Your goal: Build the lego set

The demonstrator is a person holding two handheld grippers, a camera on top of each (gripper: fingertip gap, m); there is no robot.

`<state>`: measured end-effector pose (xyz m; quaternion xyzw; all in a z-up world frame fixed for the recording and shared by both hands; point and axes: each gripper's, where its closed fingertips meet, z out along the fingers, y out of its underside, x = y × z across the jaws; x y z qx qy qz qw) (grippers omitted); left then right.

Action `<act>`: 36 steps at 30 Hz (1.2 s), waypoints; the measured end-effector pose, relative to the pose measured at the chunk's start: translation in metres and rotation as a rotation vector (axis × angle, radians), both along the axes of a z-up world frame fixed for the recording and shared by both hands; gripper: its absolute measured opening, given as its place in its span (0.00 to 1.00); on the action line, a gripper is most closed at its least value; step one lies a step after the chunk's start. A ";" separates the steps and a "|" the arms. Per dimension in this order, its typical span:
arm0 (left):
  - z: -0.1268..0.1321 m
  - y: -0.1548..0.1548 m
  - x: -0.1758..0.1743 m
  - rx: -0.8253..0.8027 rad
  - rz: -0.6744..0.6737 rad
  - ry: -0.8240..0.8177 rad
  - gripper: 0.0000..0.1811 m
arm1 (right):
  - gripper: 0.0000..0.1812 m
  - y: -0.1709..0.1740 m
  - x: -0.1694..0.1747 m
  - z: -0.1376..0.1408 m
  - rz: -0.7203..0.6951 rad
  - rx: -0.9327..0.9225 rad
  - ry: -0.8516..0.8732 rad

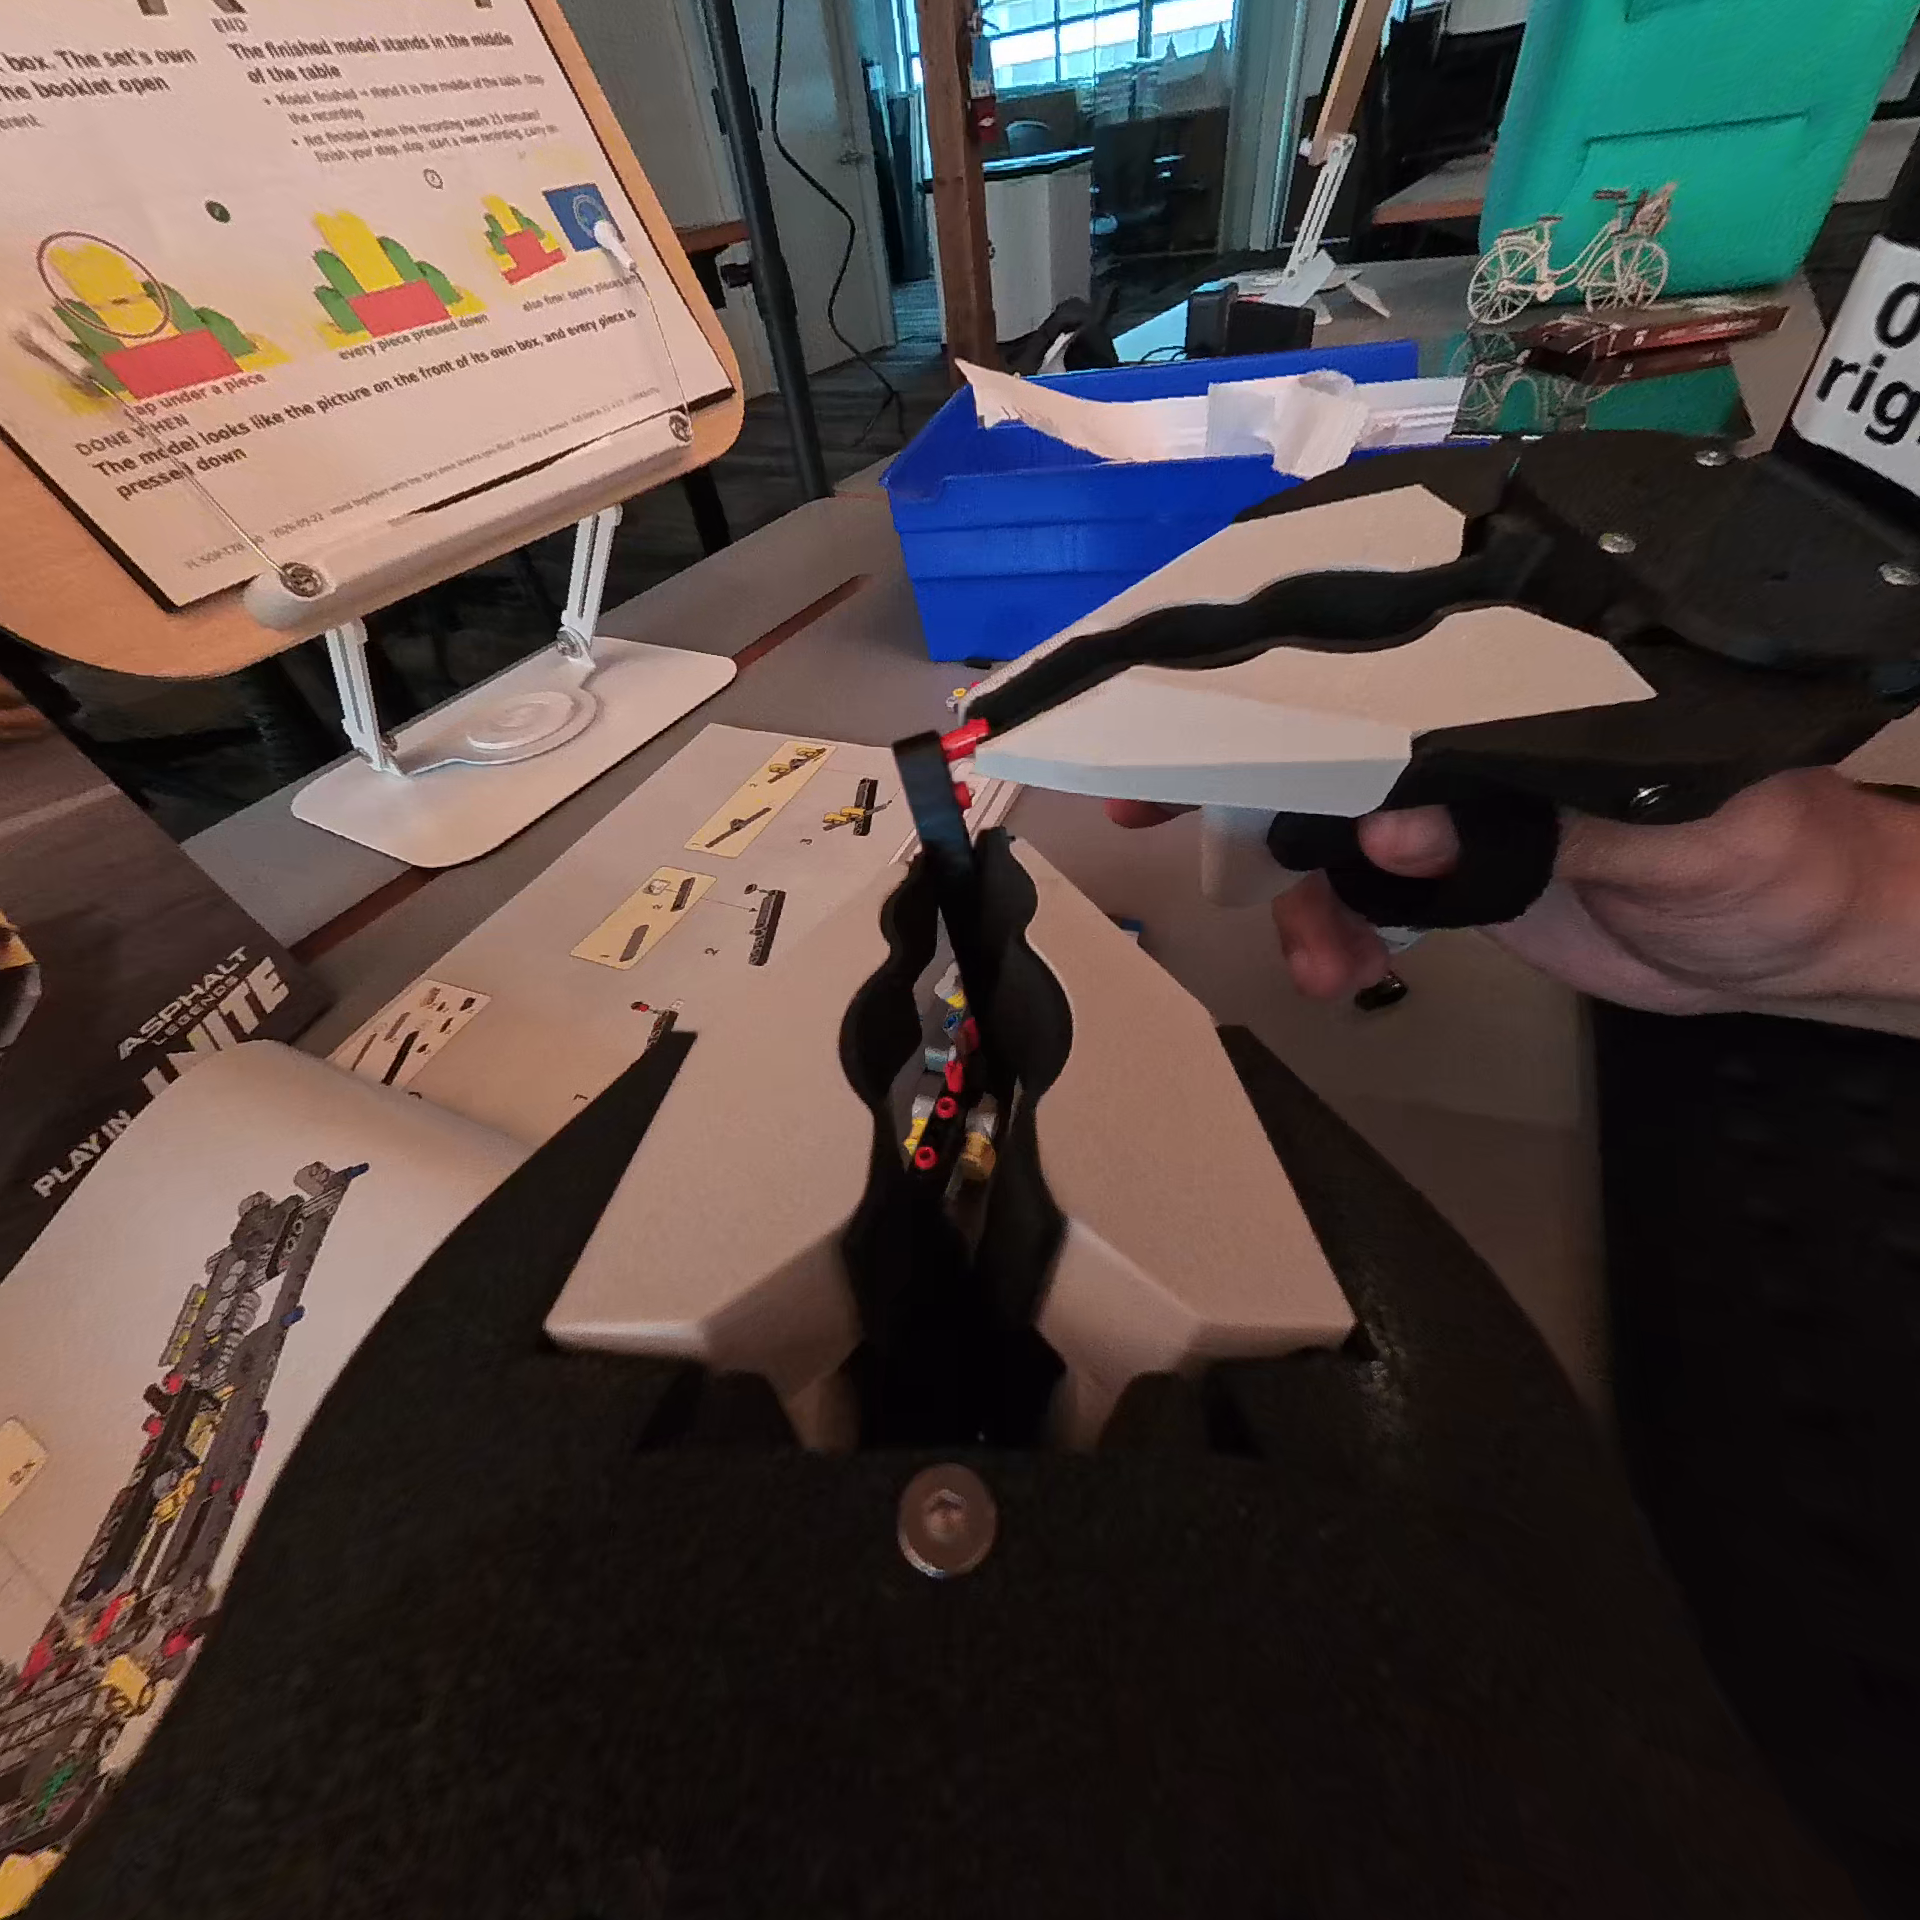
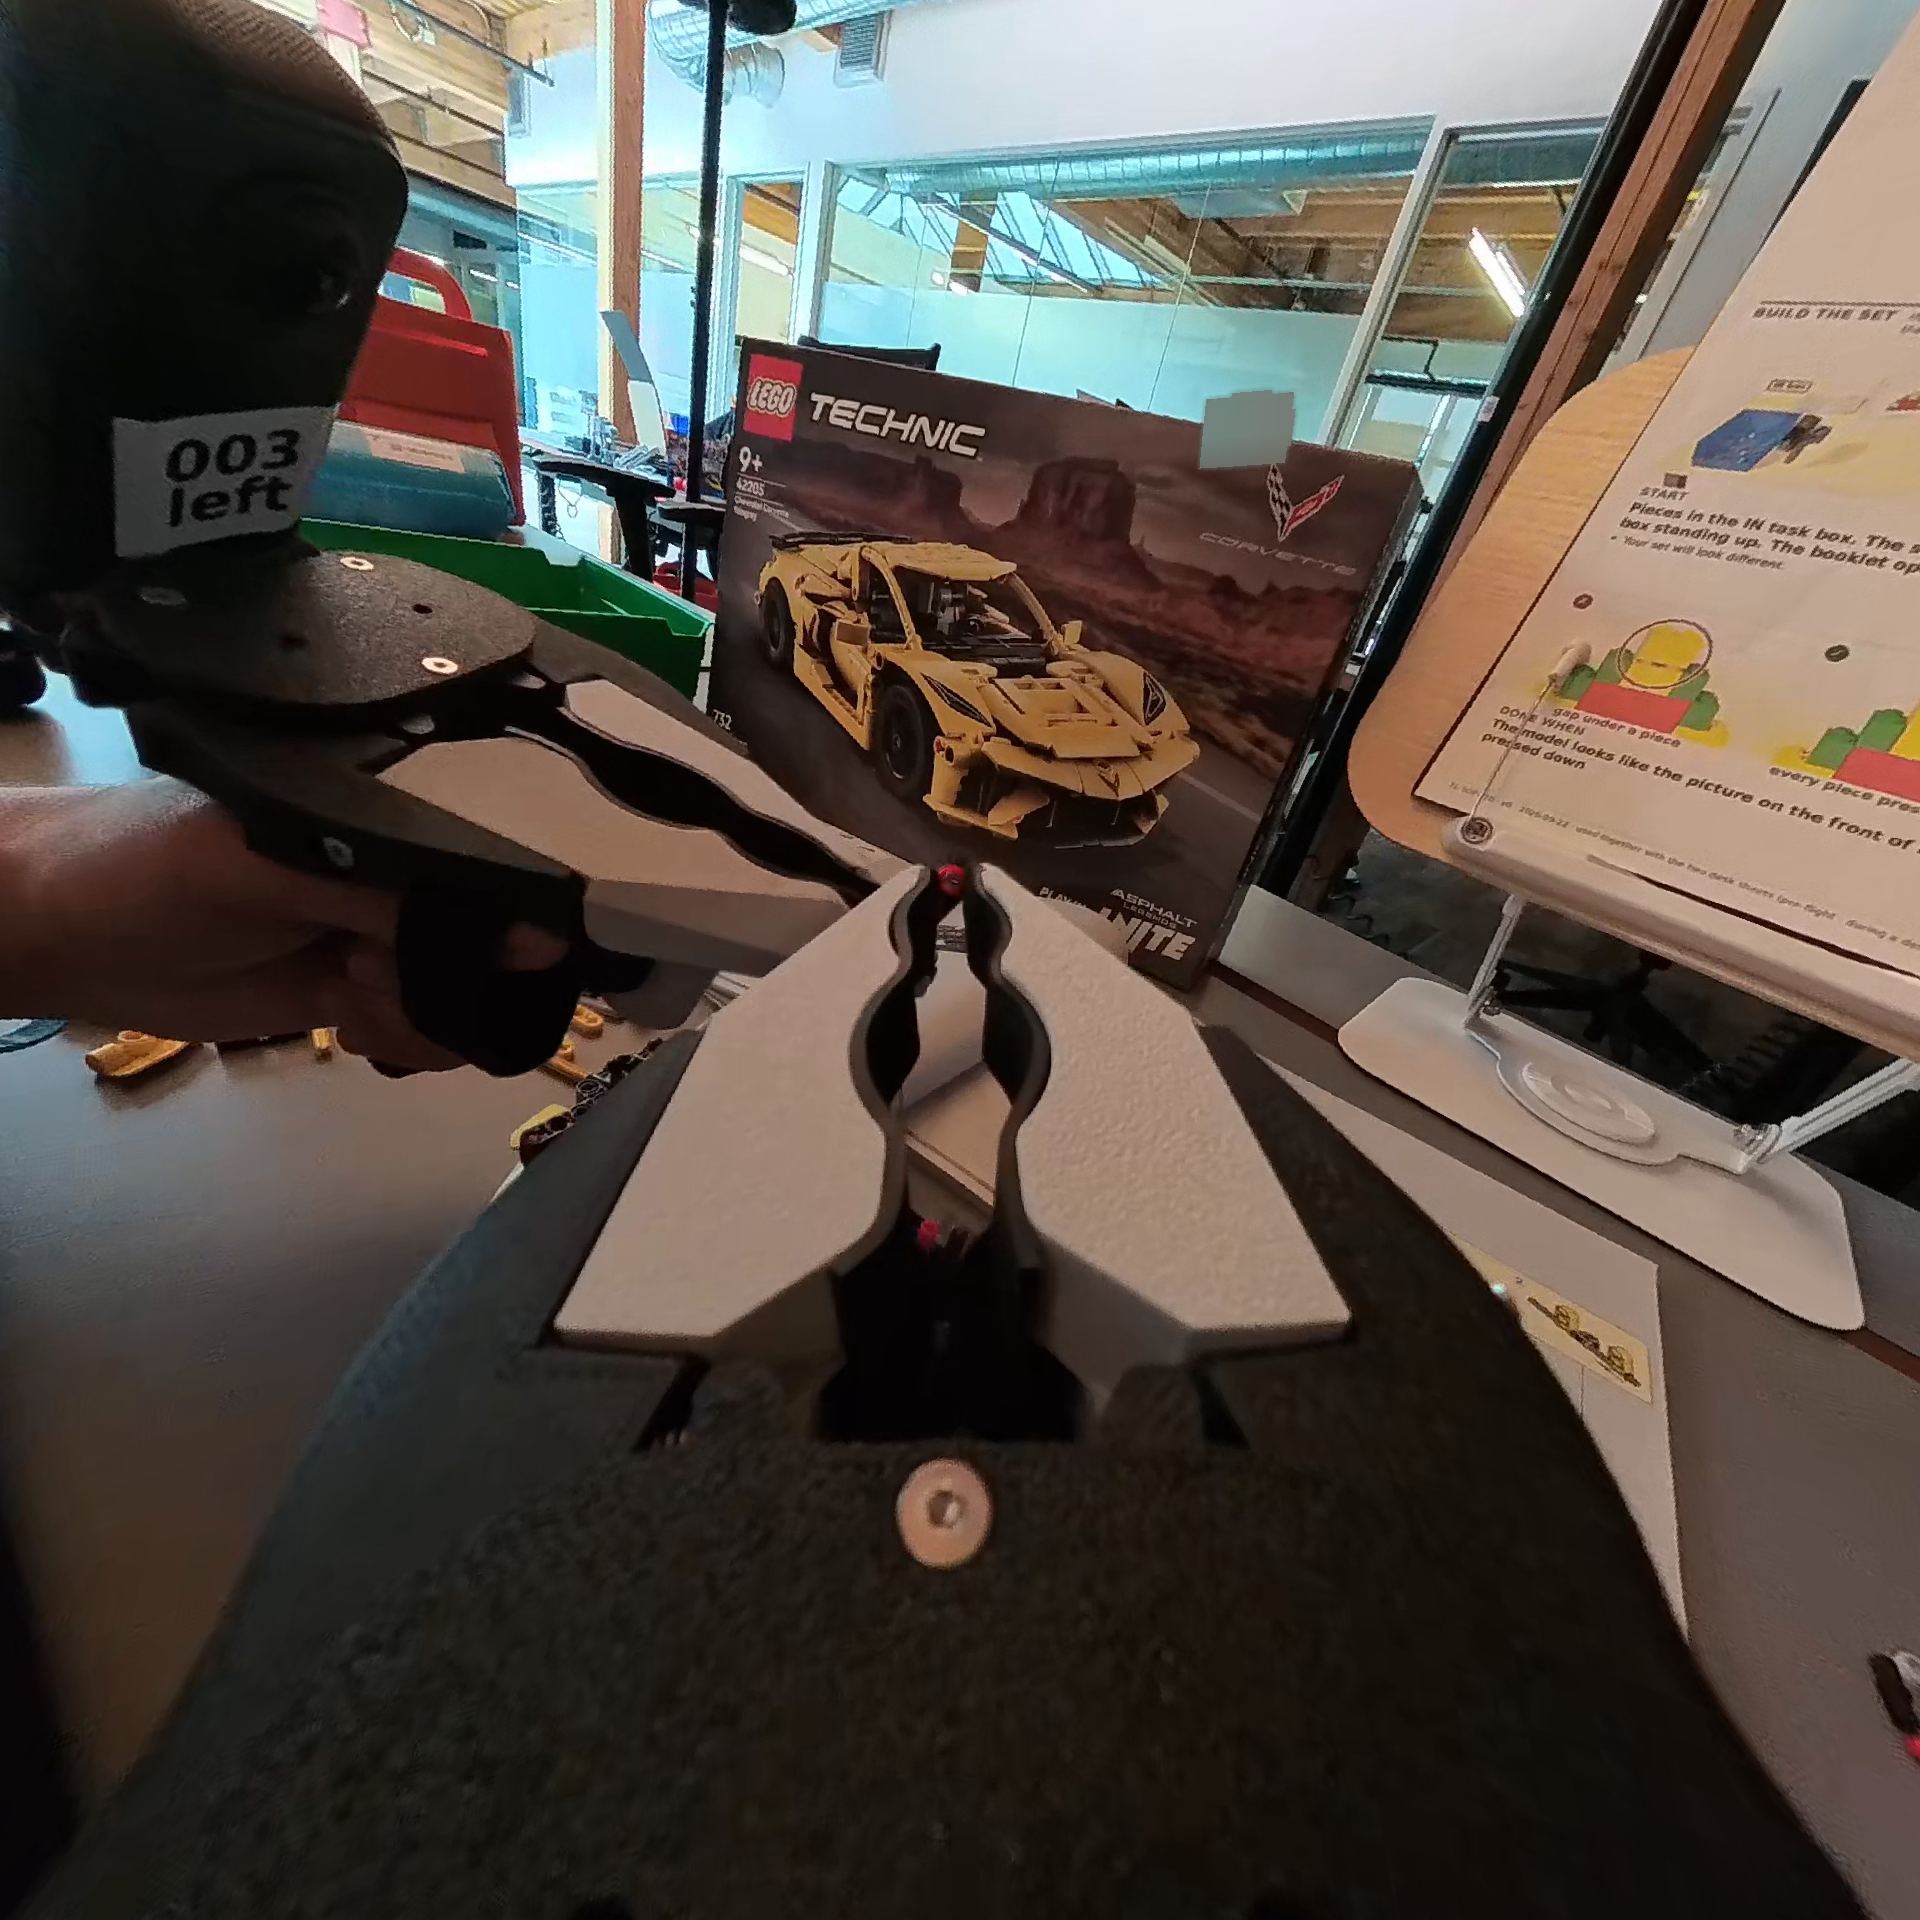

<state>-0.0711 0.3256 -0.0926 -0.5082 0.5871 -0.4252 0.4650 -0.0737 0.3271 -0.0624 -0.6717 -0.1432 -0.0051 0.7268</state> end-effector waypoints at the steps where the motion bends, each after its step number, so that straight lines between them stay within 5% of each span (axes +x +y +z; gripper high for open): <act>1: 0.000 0.000 0.000 -0.005 -0.002 0.001 0.03 | 0.02 0.000 0.000 0.000 -0.001 0.001 -0.003; 17: 0.004 -0.002 -0.001 -0.216 -0.049 -0.011 0.03 | 0.02 0.005 0.000 -0.002 -0.084 0.019 -0.174; 20: 0.004 -0.001 0.000 -0.140 -0.029 -0.011 0.03 | 0.02 0.005 0.000 -0.002 -0.058 0.007 -0.097; 30: -0.004 0.022 -0.003 0.536 0.180 0.068 0.03 | 0.02 0.006 -0.001 -0.012 -0.076 -0.061 -0.120; 36: -0.004 0.018 -0.003 0.458 0.143 0.063 0.03 | 0.02 0.005 0.000 -0.012 -0.072 -0.055 -0.115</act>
